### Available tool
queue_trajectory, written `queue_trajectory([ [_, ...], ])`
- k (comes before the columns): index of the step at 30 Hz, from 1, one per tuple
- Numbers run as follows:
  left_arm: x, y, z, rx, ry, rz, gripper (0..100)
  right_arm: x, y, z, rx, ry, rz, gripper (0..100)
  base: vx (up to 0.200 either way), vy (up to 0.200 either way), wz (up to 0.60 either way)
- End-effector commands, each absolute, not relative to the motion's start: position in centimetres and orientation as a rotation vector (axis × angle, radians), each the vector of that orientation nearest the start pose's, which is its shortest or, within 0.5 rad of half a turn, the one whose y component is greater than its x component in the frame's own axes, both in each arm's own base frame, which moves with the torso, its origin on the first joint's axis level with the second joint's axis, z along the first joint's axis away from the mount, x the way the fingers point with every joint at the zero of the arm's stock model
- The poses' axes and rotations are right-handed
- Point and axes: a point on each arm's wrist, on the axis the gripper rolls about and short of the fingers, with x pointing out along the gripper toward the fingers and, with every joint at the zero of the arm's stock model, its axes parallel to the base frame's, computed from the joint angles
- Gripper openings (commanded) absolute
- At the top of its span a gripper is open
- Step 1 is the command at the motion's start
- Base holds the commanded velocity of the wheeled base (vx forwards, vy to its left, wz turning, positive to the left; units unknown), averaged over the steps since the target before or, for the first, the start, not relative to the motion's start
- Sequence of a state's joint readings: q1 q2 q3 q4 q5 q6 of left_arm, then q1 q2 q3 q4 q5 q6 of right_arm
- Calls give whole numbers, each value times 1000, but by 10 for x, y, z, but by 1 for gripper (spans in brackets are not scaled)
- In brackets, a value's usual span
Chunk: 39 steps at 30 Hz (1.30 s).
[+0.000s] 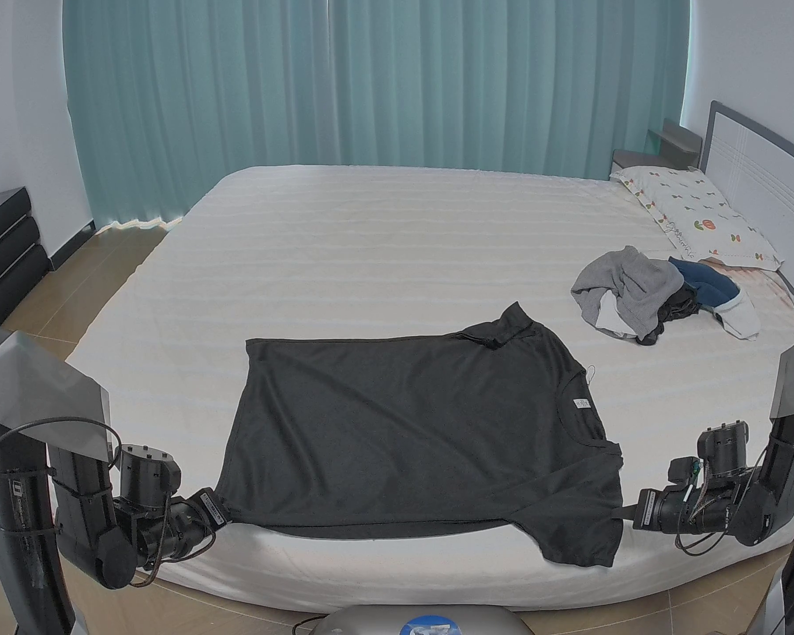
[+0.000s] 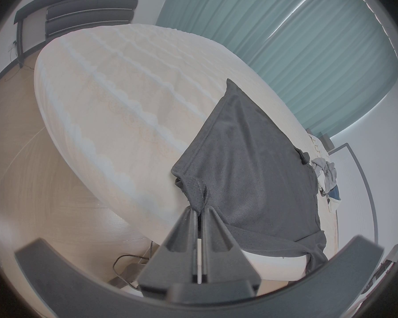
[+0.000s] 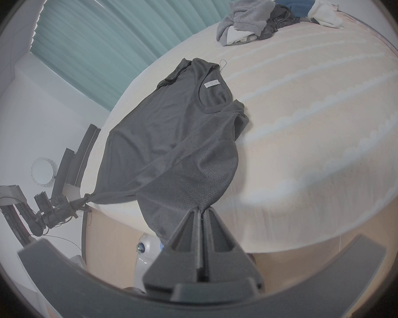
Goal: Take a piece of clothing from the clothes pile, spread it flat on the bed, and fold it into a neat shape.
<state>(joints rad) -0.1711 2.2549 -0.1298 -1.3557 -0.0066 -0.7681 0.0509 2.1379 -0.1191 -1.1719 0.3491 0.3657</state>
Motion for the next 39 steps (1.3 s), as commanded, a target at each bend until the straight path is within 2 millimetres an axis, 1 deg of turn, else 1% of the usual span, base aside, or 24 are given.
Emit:
queue_trajectory([
  [1,230,-35,-20,-648,768,134,0,194,13,-10,468,946,218,0,0,0,0],
  [2,230,-35,-20,-648,768,134,0,194,13,-10,468,946,218,0,0,0,0],
  [6,219,-28,-21,-552,805,122,0,191,11,-9,487,945,227,0,0,0,0],
  [14,213,-22,-20,-489,813,122,0,182,13,2,477,971,243,0,0,0,0],
  [15,208,-21,-21,-451,833,117,0,179,13,2,474,987,239,0,0,0,0],
  [17,204,-21,-21,-422,847,109,0,177,12,1,458,1008,241,0,0,0,0],
  [21,203,-21,-24,-412,864,110,0,173,10,-1,430,1043,238,0,0,0,0],
  [24,202,-23,-25,-409,872,101,0,166,10,1,412,1083,240,0,0,0,0],
  [31,198,-34,-32,-393,931,76,0,164,4,12,383,1023,166,0,0,0,0],
  [34,195,-36,-33,-378,953,82,0,160,4,11,384,1054,158,0,0,0,0],
  [35,195,-36,-33,-376,954,83,0,160,4,11,384,1056,158,0,0,0,0],
  [36,192,-35,-32,-359,974,96,0,157,4,9,373,1093,164,0,0,0,0],
  [39,188,-35,-24,-352,980,96,0,153,4,7,351,1130,171,0,0,0,0],
])
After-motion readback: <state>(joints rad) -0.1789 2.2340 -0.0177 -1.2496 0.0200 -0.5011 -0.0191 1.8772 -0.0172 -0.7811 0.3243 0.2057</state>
